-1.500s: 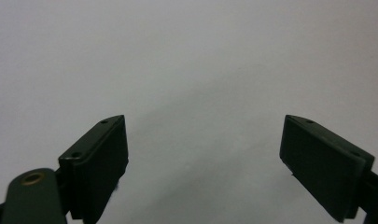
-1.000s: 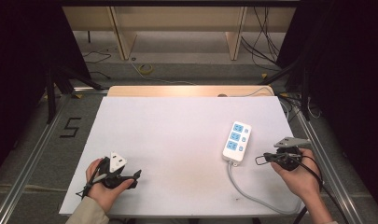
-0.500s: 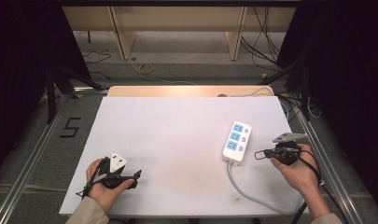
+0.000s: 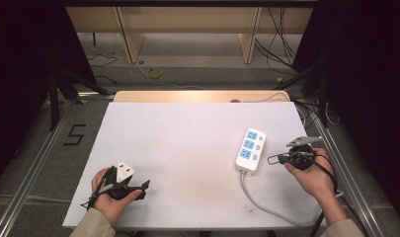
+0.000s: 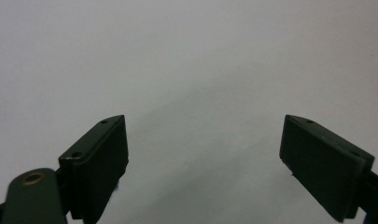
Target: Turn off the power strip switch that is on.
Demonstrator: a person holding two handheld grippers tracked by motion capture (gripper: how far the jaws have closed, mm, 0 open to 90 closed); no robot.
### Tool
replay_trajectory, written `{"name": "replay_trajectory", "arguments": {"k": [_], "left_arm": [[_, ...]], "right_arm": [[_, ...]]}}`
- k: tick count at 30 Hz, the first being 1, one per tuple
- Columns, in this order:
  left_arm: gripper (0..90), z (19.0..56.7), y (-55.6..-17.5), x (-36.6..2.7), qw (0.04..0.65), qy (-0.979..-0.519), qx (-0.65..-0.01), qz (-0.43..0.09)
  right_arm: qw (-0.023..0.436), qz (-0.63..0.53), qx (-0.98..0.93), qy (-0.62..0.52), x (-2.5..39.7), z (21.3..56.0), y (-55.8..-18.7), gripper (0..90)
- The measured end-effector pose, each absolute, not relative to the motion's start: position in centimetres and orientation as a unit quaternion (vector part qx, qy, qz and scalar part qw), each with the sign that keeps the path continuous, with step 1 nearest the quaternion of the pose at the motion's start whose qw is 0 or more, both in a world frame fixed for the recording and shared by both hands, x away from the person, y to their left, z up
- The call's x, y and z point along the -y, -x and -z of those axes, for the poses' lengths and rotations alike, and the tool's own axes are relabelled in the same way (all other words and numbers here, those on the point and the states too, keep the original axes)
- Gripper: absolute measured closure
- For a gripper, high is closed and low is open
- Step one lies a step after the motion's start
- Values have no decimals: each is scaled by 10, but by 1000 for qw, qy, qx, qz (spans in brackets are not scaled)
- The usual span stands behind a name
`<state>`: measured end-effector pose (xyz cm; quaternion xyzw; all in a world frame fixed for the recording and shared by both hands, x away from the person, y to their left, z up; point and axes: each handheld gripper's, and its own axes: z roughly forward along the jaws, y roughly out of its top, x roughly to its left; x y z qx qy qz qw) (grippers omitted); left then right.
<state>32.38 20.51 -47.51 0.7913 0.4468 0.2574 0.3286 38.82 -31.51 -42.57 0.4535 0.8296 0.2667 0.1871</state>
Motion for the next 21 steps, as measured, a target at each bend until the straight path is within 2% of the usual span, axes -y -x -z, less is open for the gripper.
{"name": "replay_trajectory", "arguments": {"k": [21], "left_arm": [[151,475,-324,-205,328,-792,-446,-257]], "right_arm": [[183,-259,-830,-458,312,419,-408,900]]}}
